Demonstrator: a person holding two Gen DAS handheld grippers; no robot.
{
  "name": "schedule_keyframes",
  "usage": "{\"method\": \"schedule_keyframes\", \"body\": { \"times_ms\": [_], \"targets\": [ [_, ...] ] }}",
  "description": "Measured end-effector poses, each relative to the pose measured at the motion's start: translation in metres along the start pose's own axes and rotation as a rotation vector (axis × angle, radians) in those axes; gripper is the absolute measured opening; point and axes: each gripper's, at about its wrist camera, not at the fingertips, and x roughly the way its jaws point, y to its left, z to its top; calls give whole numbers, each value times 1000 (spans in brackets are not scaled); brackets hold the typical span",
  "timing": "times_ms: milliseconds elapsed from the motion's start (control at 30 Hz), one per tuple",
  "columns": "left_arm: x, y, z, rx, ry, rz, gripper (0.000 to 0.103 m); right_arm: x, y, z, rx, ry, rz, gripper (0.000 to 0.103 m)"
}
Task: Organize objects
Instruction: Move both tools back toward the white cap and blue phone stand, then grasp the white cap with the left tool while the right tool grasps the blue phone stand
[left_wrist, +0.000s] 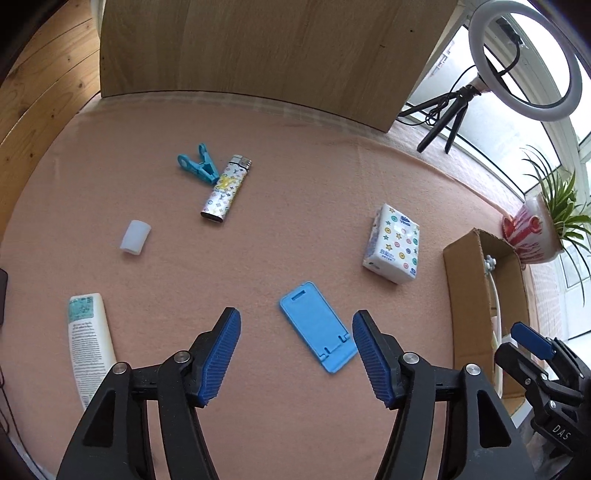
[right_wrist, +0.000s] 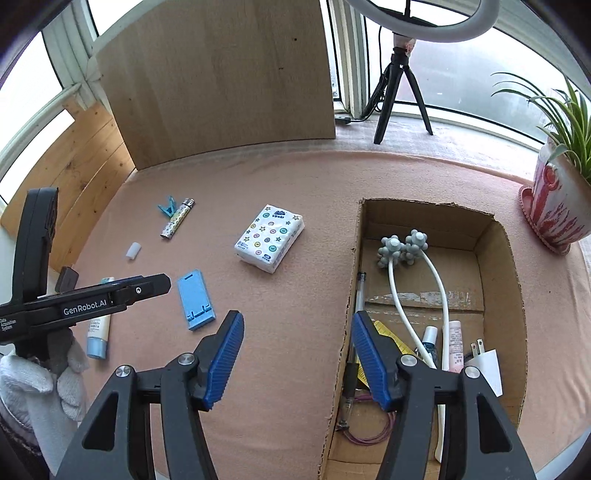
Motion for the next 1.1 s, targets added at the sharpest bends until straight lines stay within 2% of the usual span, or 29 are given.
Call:
{"method": "schedule_keyframes", "body": {
  "times_ms": [67,233,467,633,700,767,1100],
  "targets": [
    [0,17,6,15,-16,49,78,8,12,2,-24,11,-6,57],
    [6,58,21,13,1,123,80,27,36,7,-34,23,35,57],
    [24,98,35,13,66,123,79,57,71,14,-108,79,33,57],
    [39,120,43,-33,90,105,62,80,86,19,-121,143,51,57],
    [44,124,46,-43,94,102,61,88,91,20,-126,161,53,57],
    [48,127,48,-43,98,96,54,95,95,20,-134,172,57,57],
    [58,126,59,-15,98,95,50,125,112,23,-165,230,63,57]
  ]
}}
